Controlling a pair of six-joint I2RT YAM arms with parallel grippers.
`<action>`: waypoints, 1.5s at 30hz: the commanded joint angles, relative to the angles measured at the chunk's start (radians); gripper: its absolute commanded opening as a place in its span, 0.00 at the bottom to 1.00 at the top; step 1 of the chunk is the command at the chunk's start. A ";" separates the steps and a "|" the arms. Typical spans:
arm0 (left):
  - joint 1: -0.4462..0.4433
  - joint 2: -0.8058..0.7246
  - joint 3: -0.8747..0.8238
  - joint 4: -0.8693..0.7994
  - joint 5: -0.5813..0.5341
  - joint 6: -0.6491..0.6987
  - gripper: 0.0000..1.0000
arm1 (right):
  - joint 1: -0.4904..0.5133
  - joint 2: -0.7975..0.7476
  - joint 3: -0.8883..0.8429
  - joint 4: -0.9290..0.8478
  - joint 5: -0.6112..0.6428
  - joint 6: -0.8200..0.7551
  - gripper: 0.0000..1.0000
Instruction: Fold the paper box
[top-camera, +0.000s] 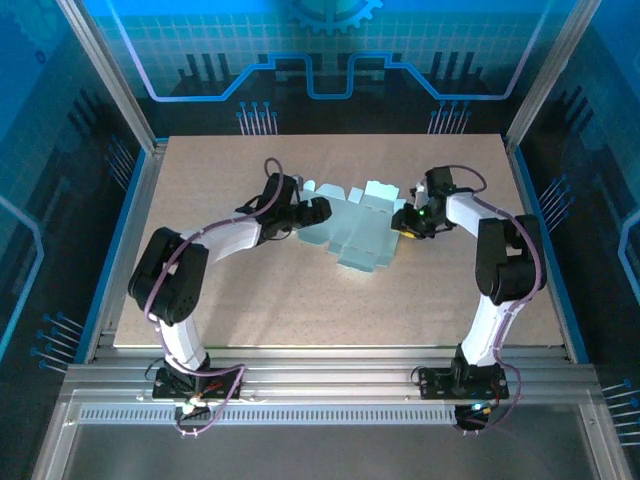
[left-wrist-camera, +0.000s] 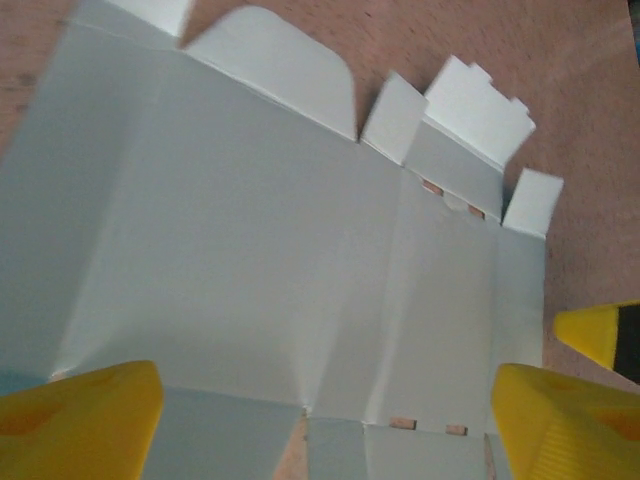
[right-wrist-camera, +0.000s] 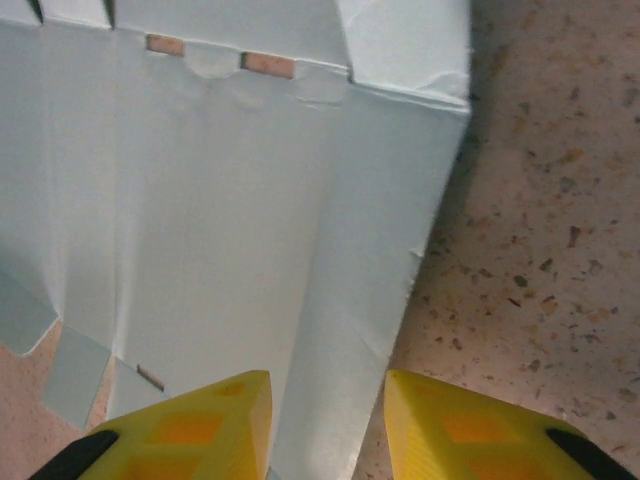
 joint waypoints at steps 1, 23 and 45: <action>-0.001 0.069 0.070 -0.075 0.057 0.035 0.79 | -0.017 -0.063 -0.077 0.109 0.010 0.113 0.38; -0.027 0.302 0.220 -0.294 0.028 0.107 0.24 | 0.026 -0.069 -0.156 0.252 -0.128 0.199 0.25; -0.077 0.302 0.246 -0.334 0.043 0.054 0.26 | 0.310 0.229 0.374 -0.486 0.790 0.102 0.00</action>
